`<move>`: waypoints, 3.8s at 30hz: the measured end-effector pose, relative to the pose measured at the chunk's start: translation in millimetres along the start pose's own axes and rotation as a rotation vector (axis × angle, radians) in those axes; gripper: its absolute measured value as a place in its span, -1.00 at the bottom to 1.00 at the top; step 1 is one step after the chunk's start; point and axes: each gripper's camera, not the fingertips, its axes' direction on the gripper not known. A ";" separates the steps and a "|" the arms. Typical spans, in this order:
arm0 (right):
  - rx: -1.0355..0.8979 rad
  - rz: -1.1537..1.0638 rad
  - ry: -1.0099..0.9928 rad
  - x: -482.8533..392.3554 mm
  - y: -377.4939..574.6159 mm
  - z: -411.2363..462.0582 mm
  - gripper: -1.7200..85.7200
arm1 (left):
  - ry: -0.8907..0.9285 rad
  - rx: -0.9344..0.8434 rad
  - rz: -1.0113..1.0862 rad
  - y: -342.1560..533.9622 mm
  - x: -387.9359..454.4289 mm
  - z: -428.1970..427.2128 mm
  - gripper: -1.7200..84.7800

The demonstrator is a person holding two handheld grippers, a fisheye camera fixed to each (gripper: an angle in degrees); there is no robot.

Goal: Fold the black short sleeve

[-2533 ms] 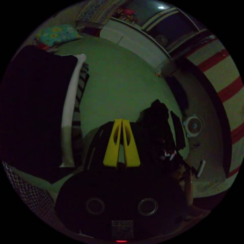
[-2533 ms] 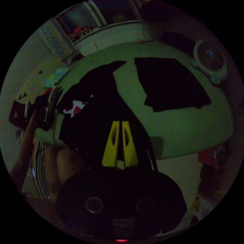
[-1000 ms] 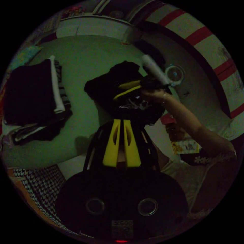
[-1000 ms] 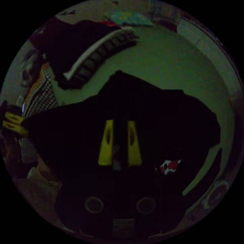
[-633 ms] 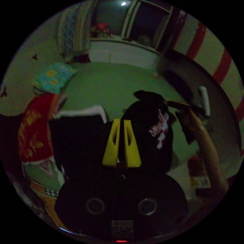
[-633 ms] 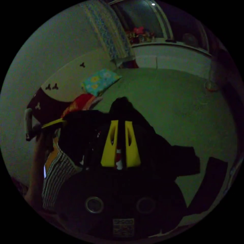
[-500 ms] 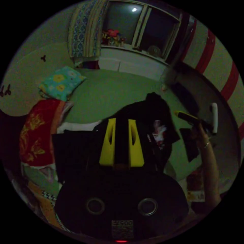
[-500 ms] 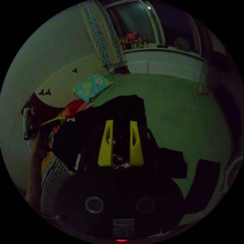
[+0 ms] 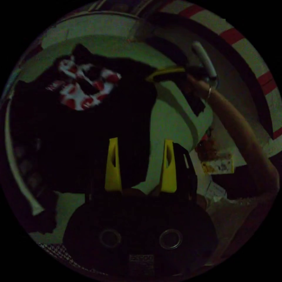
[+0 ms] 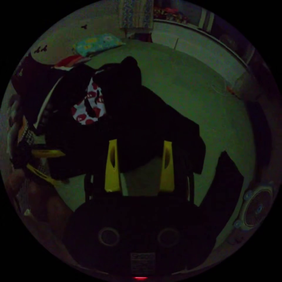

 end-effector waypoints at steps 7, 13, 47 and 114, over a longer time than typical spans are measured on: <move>-0.051 0.121 0.220 -8.6 -49.3 18.6 -0.98 | -0.032 -0.007 -0.092 18.3 -0.8 -6.8 -0.87; -0.003 0.187 0.164 19.7 -22.6 -43.5 -0.99 | -0.199 0.002 -0.026 63.3 29.2 -55.8 -0.90; -0.023 -0.386 -0.224 -200.1 -197.9 62.5 -0.78 | 0.046 0.026 0.039 189.7 98.4 -72.0 -0.90; 0.224 0.701 -0.118 257.7 555.0 -195.6 -0.90 | 0.017 0.010 -0.289 230.3 159.0 118.8 -0.58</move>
